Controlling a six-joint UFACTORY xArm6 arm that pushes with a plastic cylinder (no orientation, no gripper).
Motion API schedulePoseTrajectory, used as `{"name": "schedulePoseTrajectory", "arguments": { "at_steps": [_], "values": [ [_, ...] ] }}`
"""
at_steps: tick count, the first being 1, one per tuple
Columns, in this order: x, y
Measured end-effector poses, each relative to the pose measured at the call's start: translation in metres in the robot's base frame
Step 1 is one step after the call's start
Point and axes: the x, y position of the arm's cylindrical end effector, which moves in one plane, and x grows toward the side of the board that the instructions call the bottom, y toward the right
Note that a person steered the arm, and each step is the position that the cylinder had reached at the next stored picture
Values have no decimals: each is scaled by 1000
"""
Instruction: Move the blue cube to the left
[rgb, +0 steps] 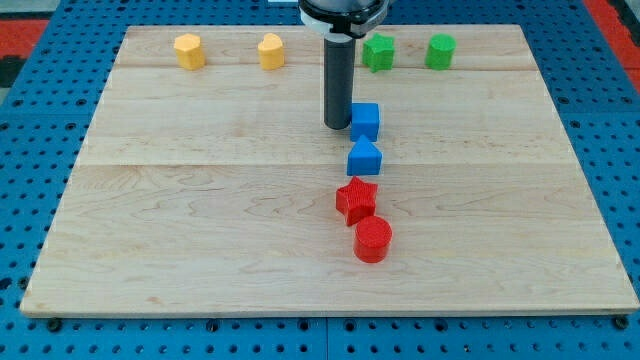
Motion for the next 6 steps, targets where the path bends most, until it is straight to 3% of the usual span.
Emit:
{"name": "schedulePoseTrajectory", "arguments": {
  "at_steps": [2,3,4,5,6],
  "values": [
    [-2,0],
    [-53,2],
    [-58,68],
    [3,101],
    [5,26]
  ]
}}
